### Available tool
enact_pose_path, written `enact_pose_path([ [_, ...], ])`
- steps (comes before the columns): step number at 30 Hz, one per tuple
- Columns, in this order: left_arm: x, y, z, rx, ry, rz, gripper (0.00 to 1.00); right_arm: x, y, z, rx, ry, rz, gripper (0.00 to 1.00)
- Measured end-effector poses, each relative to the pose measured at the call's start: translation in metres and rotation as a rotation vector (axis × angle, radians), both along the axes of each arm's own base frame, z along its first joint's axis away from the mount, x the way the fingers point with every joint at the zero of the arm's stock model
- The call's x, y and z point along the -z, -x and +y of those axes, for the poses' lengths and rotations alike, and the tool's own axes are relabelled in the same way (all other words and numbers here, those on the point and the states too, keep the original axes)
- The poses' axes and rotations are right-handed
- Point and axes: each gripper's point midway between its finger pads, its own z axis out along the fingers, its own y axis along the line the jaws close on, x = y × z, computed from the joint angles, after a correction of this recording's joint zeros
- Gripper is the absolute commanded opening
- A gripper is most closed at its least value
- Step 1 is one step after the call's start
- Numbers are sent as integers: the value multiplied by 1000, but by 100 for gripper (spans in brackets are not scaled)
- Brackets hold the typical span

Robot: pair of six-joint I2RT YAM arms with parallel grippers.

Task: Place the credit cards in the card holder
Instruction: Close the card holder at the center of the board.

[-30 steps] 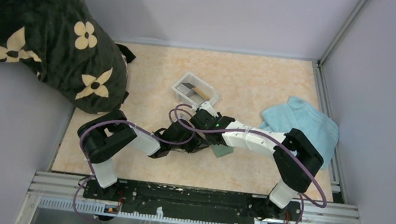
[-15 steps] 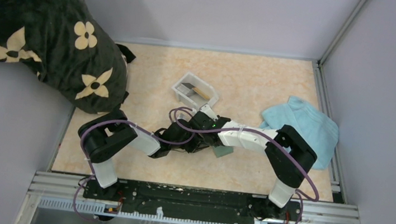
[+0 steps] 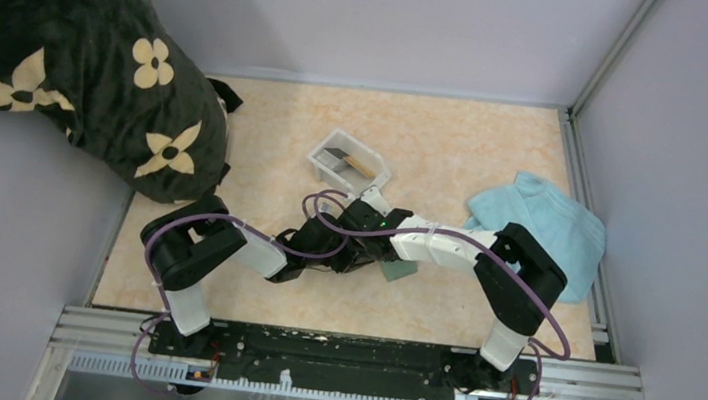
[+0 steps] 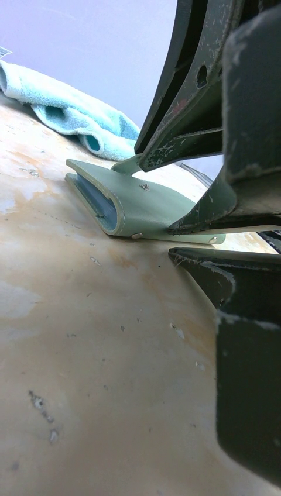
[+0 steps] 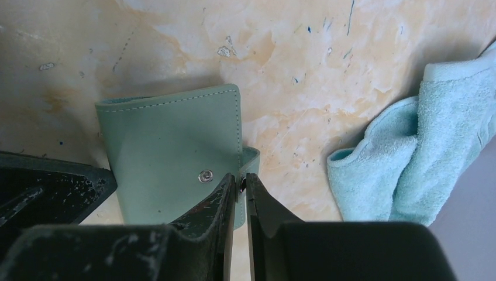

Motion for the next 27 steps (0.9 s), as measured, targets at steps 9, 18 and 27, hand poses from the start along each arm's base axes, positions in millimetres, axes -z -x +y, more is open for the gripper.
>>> enact_pose_path([
  [9,0,-1,-1,1,5,-3,22,1,3,-2,18,-7,10,19],
  [18,0,-1,-1,2,7,-3,22,-6,6,-3,31,-30,8,17],
  [27,0,0,-1,5,9,-1,22,-13,6,0,33,-59,-3,14],
])
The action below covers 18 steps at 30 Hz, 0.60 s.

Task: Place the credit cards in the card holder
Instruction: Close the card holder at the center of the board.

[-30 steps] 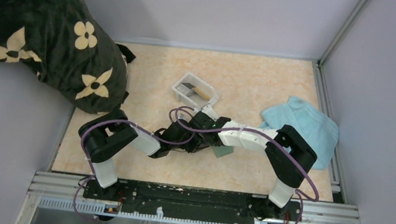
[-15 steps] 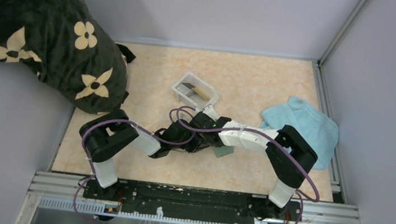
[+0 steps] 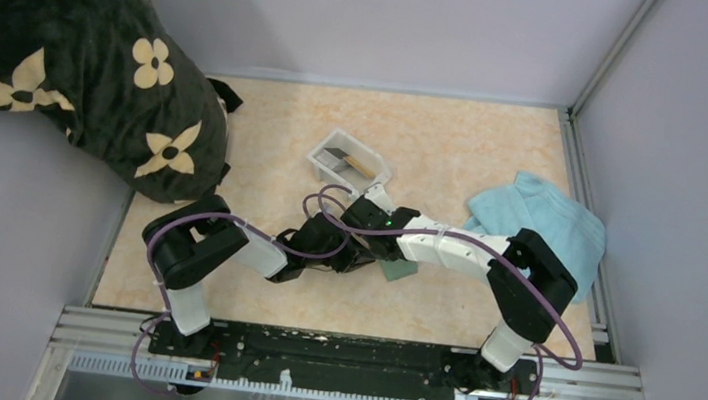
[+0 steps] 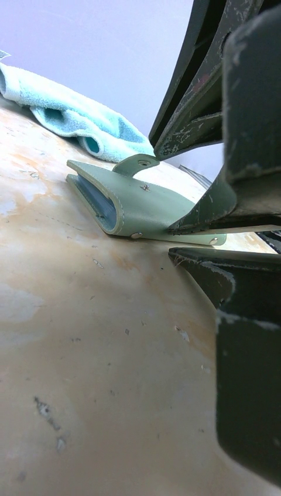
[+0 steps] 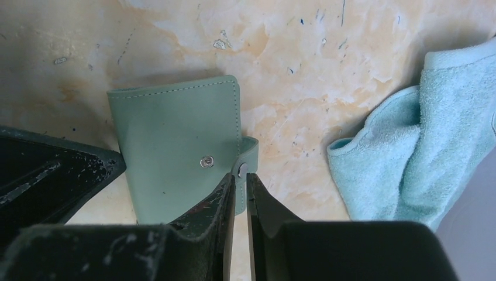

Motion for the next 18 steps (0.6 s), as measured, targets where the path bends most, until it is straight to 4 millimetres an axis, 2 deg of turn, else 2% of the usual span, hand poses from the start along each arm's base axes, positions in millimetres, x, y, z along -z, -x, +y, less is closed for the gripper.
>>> enact_pose_path([
  [8,0,0,0,3,1,1,22,1,2,2,0,-11,10,34],
  [12,0,1,-1,4,2,1,22,2,2,2,0,-12,12,34],
  [18,0,1,-1,6,1,0,22,1,2,2,0,-13,12,28],
])
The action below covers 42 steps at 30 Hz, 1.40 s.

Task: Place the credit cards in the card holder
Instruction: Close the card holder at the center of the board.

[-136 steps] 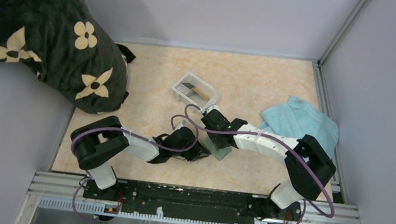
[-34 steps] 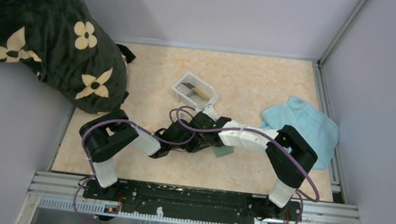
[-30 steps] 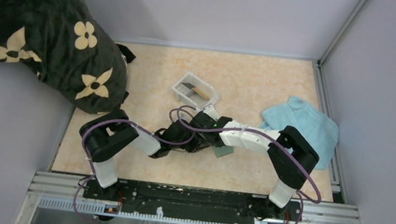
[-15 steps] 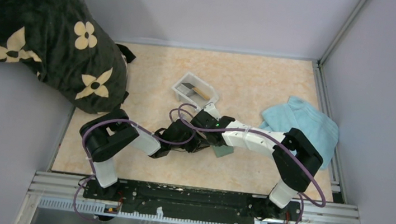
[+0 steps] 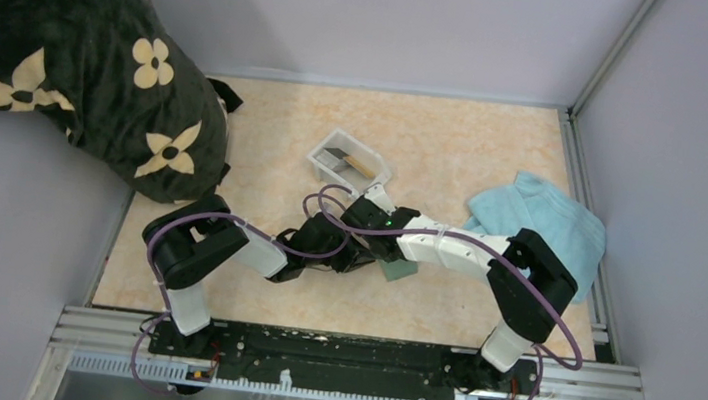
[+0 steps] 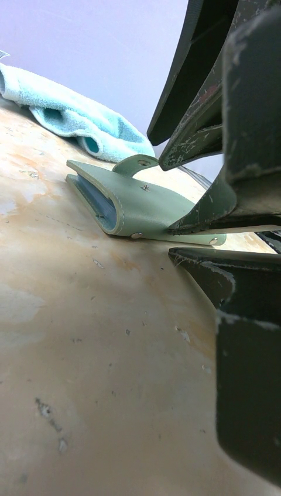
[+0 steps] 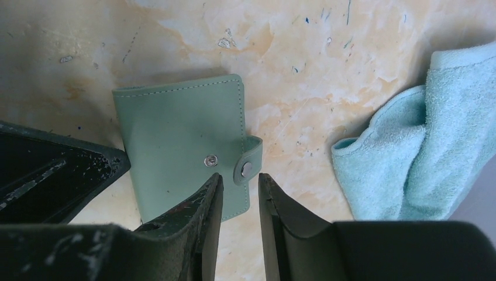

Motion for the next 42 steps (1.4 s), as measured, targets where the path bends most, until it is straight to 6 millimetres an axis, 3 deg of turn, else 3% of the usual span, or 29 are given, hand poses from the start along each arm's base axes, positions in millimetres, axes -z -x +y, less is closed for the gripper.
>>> enact_pose_path([
  [18,1,1,0,4,0,1,22,8,-1,-3,3,23,17,24],
  [29,1,0,-2,9,7,0,22,9,-2,-5,8,26,18,0],
  [42,1,0,-3,11,9,-1,22,11,-1,-9,14,42,13,0],
])
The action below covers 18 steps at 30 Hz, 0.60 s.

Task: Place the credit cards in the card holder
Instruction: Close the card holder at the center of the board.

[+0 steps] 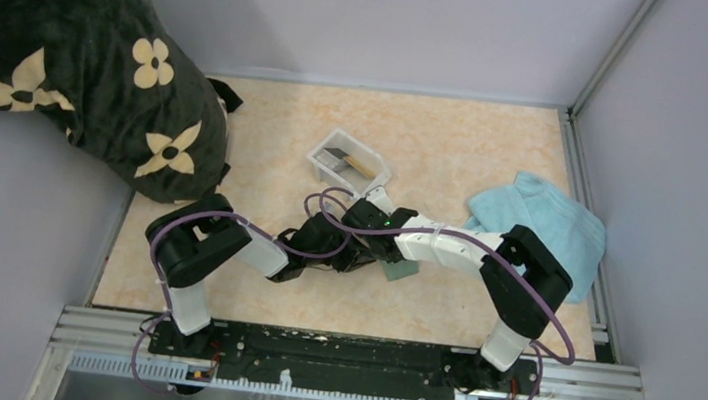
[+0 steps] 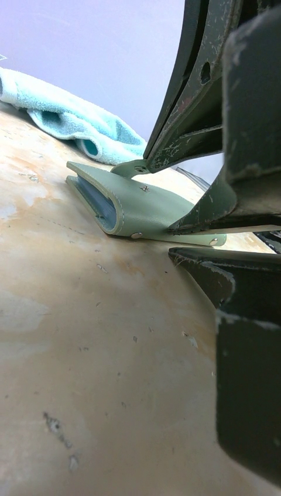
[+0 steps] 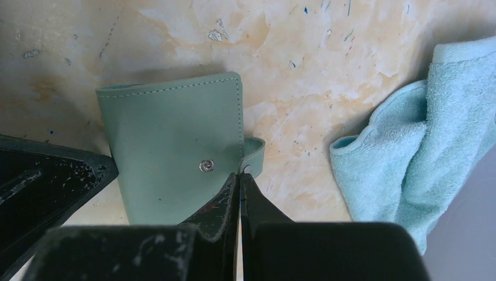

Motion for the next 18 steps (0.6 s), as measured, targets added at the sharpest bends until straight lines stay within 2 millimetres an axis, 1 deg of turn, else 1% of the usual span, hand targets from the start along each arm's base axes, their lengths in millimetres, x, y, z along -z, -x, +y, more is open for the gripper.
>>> enact_pose_path([
  [18,0,0,-4,19,6,-12,22,6,8,9,-18,-47,57,0],
])
